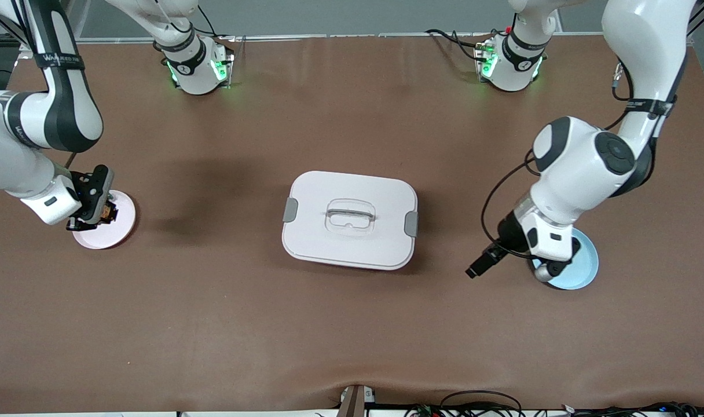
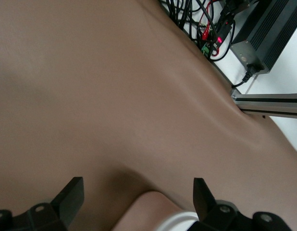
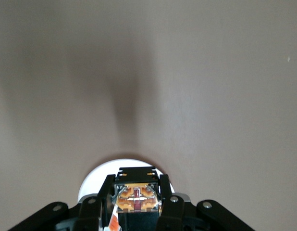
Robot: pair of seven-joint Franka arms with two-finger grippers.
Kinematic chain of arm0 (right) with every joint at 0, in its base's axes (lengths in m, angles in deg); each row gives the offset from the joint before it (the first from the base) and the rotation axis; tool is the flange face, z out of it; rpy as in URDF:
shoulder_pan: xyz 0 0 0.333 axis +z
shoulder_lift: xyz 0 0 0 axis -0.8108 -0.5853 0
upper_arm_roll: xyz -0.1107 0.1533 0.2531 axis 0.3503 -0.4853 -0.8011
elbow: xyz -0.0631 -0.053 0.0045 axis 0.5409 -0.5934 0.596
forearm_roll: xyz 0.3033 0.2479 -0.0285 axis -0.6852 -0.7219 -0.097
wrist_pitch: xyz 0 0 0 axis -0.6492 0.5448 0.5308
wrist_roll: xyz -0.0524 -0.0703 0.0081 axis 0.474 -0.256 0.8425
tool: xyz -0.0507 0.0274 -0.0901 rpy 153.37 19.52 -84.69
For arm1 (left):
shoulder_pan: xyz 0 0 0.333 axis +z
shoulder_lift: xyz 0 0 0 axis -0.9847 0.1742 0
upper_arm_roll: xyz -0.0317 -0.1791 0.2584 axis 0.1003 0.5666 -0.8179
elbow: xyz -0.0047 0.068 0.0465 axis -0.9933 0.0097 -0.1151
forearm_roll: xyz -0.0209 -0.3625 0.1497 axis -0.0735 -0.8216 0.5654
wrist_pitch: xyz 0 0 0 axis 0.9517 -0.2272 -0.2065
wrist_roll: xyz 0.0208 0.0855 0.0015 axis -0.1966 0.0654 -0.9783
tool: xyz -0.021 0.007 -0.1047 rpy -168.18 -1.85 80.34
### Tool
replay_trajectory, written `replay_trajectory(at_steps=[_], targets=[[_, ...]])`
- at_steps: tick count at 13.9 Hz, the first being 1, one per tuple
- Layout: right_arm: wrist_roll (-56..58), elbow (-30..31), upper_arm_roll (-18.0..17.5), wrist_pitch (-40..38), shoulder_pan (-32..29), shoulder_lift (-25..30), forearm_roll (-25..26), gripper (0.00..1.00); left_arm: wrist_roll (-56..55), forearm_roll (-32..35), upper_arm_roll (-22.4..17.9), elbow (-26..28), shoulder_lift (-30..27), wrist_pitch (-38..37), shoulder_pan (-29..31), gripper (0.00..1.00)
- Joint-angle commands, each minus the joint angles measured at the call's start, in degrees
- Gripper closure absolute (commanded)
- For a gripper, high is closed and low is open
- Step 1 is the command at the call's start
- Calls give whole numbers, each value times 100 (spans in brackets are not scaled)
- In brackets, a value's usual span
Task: Transfer orange switch to right arm and place
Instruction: 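Carry the switch to the white plate while the left gripper withdraws, then lower the switch onto the white plate and open the right gripper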
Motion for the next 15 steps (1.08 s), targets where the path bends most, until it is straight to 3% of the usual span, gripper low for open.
replay_trajectory(at_steps=[1, 3, 6, 10, 15], targets=[[683, 670, -110, 823, -482, 227, 153, 100, 1192, 116, 12, 160, -289, -524, 354, 0], [1027, 872, -110, 1272, -659, 175, 162, 100, 2046, 238, 11, 178, -369, -692, 574, 0], [1309, 1180, -110, 1941, -904, 26, 250, 100, 3338, 1020, 12, 178, -378, -851, 768, 0], [1389, 1172, -119, 2013, -1266, -483, 259, 100, 3981, 926, 20, 29, -387, -1157, 1084, 0], [1406, 1146, -119, 2048, -1380, -871, 259, 100, 4545, 407, -41, -999, -378, -2686, 1164, 0]])
